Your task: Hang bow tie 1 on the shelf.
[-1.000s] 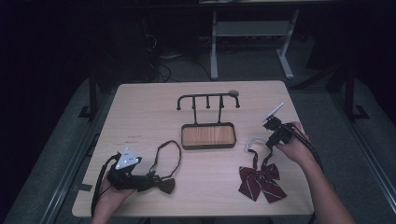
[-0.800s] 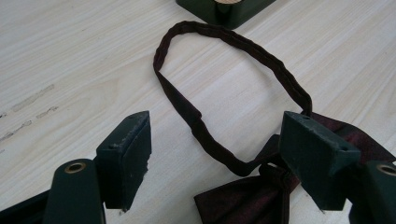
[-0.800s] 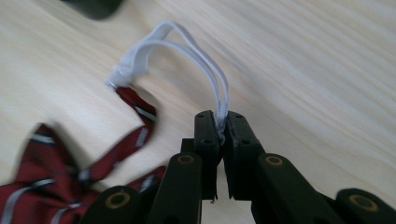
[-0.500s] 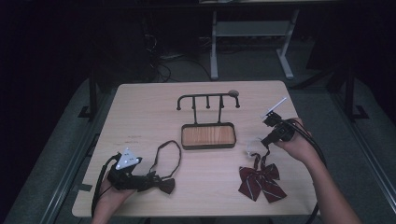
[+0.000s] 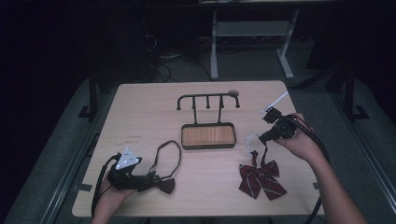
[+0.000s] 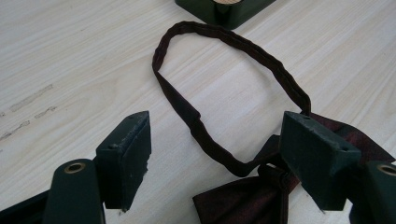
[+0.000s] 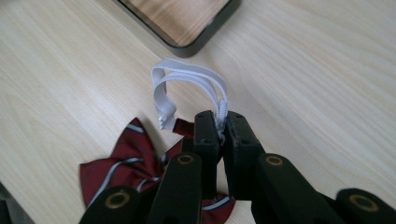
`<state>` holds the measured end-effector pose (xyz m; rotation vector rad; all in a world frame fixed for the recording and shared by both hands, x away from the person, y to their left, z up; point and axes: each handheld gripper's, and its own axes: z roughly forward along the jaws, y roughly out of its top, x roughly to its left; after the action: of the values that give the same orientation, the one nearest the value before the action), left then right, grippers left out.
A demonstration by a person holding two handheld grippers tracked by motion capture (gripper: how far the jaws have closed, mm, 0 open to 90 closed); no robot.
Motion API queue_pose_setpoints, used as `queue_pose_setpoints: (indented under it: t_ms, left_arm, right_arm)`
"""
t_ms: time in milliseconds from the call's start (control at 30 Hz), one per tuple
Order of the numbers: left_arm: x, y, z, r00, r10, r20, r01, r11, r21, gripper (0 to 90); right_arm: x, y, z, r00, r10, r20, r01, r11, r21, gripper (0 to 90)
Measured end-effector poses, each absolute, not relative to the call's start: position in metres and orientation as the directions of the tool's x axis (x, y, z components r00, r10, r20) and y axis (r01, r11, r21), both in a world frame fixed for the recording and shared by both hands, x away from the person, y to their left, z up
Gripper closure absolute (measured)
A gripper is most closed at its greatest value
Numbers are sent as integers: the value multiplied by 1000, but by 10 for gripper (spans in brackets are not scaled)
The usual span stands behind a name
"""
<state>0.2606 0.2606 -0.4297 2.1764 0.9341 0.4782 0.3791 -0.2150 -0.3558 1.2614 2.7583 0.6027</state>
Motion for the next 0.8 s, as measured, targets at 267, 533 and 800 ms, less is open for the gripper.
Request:
queue_pose_setpoints:
  t_ms: [267, 533, 800]
  left_arm:
    - [261, 262, -430, 668, 743, 52, 479, -483, 733, 258]
    - [261, 261, -430, 670, 740, 52, 476, -482, 736, 257]
    - [261, 262, -430, 666, 745, 44, 480, -472, 739, 258]
  right_arm:
    - [374, -210, -334, -685, 722, 101, 692, 601, 399, 841]
    - [373, -202, -319, -700, 710, 85, 672, 613, 415, 841]
    - [374, -195, -300, -711, 700, 69, 651, 618, 440, 841]
